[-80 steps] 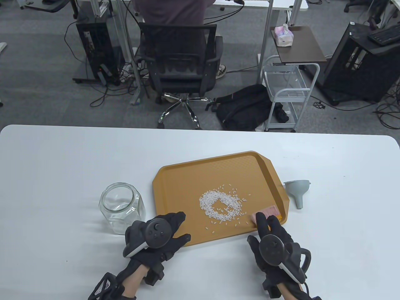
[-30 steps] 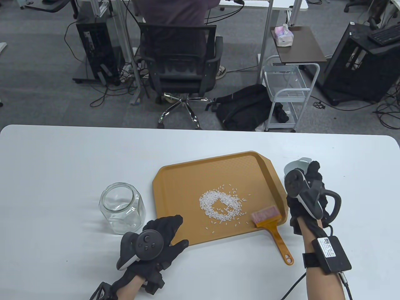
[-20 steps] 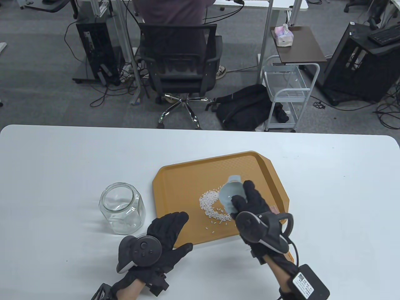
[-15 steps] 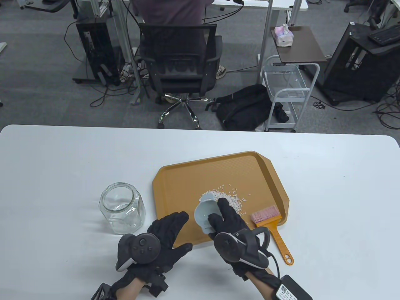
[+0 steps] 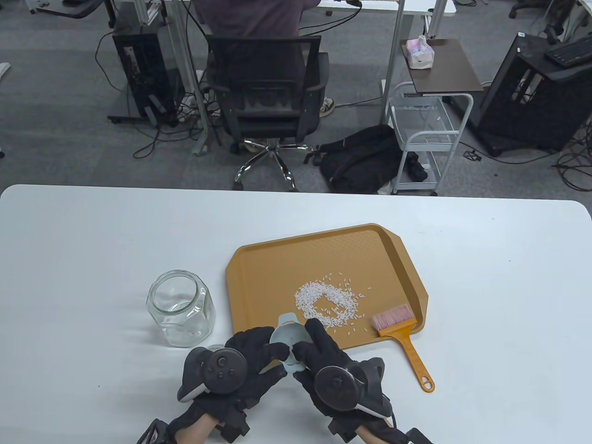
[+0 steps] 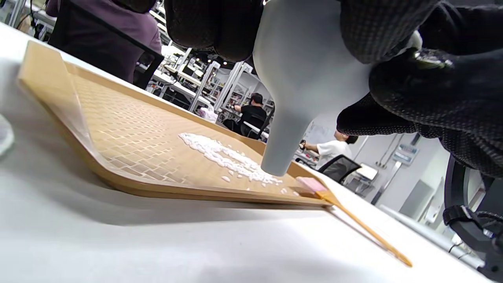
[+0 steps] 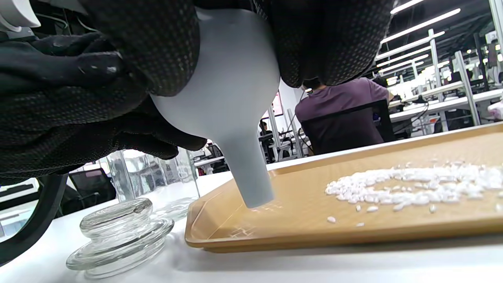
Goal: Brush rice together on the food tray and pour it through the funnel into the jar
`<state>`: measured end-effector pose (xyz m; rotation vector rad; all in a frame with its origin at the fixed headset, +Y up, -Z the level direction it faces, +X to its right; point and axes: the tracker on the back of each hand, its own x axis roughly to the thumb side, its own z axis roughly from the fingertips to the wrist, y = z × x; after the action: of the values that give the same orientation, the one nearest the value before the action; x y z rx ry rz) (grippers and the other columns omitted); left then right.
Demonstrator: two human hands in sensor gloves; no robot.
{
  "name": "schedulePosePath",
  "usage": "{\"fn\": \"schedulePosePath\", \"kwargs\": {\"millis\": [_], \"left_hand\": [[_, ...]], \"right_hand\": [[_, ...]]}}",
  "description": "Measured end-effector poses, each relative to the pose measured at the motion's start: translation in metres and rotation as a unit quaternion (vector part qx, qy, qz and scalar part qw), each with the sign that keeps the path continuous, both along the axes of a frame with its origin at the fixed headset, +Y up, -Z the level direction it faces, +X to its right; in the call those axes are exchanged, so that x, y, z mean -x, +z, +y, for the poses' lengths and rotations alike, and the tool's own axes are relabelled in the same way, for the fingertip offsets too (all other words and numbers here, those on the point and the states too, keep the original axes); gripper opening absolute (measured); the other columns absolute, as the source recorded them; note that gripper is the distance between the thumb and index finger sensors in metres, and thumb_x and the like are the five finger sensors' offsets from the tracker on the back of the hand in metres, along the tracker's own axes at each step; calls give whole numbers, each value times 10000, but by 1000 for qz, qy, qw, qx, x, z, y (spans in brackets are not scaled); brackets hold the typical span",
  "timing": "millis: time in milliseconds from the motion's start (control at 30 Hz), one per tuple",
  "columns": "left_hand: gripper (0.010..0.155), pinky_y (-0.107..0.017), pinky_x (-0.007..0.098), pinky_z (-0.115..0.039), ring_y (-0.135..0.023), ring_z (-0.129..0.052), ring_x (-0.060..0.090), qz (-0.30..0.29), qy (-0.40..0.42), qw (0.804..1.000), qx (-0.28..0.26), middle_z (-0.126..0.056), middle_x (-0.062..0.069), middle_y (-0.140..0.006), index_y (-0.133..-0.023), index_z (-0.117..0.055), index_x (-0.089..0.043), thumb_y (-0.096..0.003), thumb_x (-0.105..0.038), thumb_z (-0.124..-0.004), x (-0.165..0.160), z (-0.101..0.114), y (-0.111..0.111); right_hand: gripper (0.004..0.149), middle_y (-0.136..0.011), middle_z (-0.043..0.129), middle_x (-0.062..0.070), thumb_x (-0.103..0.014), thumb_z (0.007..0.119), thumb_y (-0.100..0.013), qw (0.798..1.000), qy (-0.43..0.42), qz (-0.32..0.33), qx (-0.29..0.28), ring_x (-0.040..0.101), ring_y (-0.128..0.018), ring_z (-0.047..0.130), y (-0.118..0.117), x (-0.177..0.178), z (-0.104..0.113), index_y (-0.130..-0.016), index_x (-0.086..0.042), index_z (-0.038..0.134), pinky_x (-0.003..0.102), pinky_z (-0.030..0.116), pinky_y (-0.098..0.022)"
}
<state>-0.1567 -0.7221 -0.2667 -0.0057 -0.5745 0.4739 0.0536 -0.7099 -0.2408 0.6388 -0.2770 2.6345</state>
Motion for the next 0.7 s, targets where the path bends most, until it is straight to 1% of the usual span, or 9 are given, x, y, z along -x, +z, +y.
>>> {"fn": "schedulePosePath", "kwargs": {"millis": [33,67,133,200,233,300,467,600,700], "left_hand": [[485,-745,673,-460,-1035,-630,414,1,-6,1000,-4,-656,167,-1123,-922,-761,-331,-477,-522,-756,-1,0,1],[485,-746,673,-461,-1036,-633,409,-1,-13,1000,-6,-658,162,-1122,-921,-760,-334,-475,-524,-750,-2,0,1],[483,-748,674,-454,-1038,-629,406,-2,-11,1000,0,-656,166,-1123,-922,-756,-338,-476,-522,-746,-2,1,-1],[482,-749,675,-450,-1039,-625,408,9,3,1000,2,-653,150,-1125,-922,-754,-338,-476,-520,-743,2,4,-4],[483,-749,676,-446,-1040,-619,409,14,9,1000,1,-647,167,-1125,-925,-751,-336,-477,-517,-742,3,6,-4],[480,-749,678,-443,-1043,-616,410,31,28,999,-9,-646,153,-1129,-925,-751,-338,-479,-518,-739,10,17,-8],[482,-751,681,-435,-1046,-611,408,76,70,993,-54,-641,153,-1133,-929,-747,-339,-481,-517,-736,32,62,-17],[483,-752,681,-432,-1051,-607,404,144,82,983,-81,-637,150,-1139,-935,-742,-344,-486,-522,-729,71,99,-28],[485,-753,682,-421,-1053,-595,408,197,83,974,-78,-626,155,-1142,-941,-733,-340,-492,-521,-723,101,113,-35]], "right_hand": [[560,-1085,453,290,-352,831,-458,1000,-6,1,0,443,-918,726,0,-1,-2,-945,-125,674,534,732,-630],[656,-1093,436,281,-355,839,-458,1000,-11,-3,-4,434,-933,705,1,-3,-3,-1018,-114,598,568,707,-639],[808,-1111,388,270,-387,851,-456,1000,3,-19,-22,449,-958,654,3,-7,-4,-1095,-117,436,615,658,-655],[887,-1119,359,264,-418,853,-449,996,26,-54,-68,451,-973,626,4,-15,-5,-1108,-121,338,637,630,-664],[903,-1118,361,263,-435,849,-446,994,33,-67,-84,447,-974,626,5,-19,-5,-1107,-111,326,640,629,-663],[897,-1116,367,265,-454,841,-445,992,36,-90,-81,443,-973,629,3,-30,-8,-1106,-109,343,640,629,-661],[897,-1106,346,290,-466,826,-457,994,-1,-109,-23,459,-965,617,-6,-45,-18,-1103,-88,331,650,620,-653],[897,-1105,348,289,-473,822,-457,993,2,-115,-25,452,-961,629,-5,-47,-17,-1103,-89,332,646,625,-652],[897,-1104,350,290,-476,818,-458,993,3,-114,-26,450,-957,636,-6,-46,-18,-1103,-88,331,643,629,-652]]}}
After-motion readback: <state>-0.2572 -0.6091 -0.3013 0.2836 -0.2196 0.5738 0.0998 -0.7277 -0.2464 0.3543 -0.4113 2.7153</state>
